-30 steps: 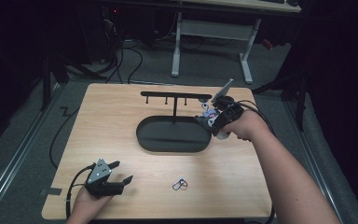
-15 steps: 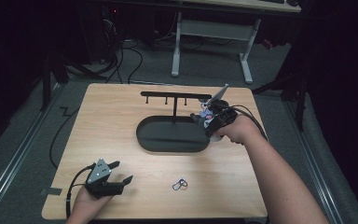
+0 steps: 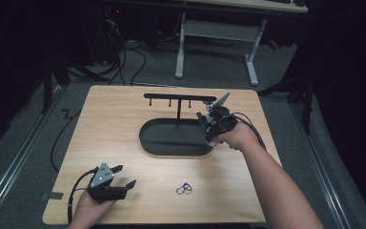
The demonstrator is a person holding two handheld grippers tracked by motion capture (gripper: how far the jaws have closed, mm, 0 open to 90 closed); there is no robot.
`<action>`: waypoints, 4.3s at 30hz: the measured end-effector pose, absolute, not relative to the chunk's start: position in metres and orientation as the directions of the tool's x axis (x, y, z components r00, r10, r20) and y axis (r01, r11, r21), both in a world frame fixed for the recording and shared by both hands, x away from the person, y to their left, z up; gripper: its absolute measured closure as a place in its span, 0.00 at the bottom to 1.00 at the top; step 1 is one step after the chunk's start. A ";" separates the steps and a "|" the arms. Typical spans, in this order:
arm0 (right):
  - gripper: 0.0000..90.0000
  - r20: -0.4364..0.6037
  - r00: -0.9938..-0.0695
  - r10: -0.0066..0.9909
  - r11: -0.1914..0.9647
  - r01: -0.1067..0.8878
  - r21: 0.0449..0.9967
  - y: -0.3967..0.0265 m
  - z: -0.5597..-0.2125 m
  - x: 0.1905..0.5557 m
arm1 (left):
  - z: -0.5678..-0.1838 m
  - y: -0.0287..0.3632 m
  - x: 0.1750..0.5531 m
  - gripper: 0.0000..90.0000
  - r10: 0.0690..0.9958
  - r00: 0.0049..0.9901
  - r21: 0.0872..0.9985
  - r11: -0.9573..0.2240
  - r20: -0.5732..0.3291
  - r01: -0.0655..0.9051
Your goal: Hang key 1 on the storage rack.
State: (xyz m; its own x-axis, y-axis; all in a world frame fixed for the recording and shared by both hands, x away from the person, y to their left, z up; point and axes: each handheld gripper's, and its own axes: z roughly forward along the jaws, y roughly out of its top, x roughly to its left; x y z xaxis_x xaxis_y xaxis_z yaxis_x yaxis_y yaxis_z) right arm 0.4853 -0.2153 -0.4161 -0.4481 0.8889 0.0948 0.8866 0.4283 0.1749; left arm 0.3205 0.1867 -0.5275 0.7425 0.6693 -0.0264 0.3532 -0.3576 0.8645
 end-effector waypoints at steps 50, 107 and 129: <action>0.53 0.105 -0.534 0.839 0.346 0.673 0.653 -0.268 -0.483 0.330 | -0.523 0.163 0.314 0.41 0.659 0.752 0.834 -0.409 -0.011 0.371; 0.53 0.124 -0.640 0.759 0.345 0.556 0.757 -0.261 -0.516 0.278 | -0.515 0.101 0.320 0.70 0.683 0.730 0.777 -0.443 -0.031 0.447; 0.63 -0.097 -0.741 0.664 0.588 0.438 0.680 -0.205 -0.523 0.280 | -0.519 0.222 0.323 0.50 0.803 0.563 0.837 -0.164 -0.194 0.522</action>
State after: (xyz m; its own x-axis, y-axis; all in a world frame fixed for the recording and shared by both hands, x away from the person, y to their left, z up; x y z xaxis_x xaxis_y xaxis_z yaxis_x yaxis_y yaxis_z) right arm 0.2805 -0.2053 -0.5229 -0.7414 0.6640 -0.0971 0.4377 0.5882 0.6800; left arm 0.3231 0.2220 -0.5190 0.5633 0.8032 -0.1939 0.5218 -0.1639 0.8371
